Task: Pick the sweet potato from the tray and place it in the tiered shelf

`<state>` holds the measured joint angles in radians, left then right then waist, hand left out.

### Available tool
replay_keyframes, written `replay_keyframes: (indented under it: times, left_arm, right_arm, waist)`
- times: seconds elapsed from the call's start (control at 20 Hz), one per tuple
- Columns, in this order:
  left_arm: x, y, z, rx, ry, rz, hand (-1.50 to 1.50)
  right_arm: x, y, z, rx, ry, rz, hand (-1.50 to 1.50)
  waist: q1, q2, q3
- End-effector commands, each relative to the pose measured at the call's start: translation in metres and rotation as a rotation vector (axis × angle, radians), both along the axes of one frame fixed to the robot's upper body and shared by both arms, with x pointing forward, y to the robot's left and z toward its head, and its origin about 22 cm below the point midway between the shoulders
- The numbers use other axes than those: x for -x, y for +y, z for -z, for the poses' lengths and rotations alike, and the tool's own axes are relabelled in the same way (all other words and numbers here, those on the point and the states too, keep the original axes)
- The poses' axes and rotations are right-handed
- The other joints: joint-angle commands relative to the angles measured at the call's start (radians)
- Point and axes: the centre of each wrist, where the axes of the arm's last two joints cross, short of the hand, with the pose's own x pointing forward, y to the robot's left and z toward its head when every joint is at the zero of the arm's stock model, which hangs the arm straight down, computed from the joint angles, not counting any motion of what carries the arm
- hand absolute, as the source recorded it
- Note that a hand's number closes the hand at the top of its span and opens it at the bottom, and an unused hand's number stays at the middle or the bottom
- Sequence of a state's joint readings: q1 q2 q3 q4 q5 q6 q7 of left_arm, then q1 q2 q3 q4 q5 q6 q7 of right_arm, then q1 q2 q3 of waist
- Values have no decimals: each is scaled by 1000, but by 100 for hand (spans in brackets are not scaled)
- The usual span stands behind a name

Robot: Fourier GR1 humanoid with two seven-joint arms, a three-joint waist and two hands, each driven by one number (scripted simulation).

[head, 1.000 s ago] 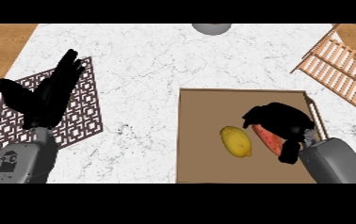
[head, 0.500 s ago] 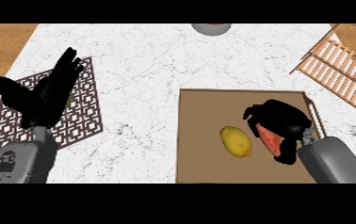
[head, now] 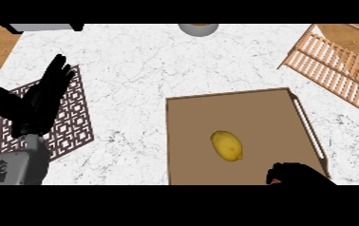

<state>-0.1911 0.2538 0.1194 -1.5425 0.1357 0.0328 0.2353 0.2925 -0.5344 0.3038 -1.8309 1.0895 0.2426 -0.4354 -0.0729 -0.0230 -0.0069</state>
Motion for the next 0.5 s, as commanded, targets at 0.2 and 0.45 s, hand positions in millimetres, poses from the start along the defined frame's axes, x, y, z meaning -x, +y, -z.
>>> replay_keyframes:
  times: [0.2,0.45]
  left_arm:
    - [7,8,2,7,-5,-22,0]
    - [8,-1,4,-1,-20,-6,0]
  right_arm:
    - [75,-10,-37,-482,-3,120,150]
    - [100,-7,-98,-666,-132,176,150]
  waist:
    - [-13,10,6]
    - [-2,11,4]
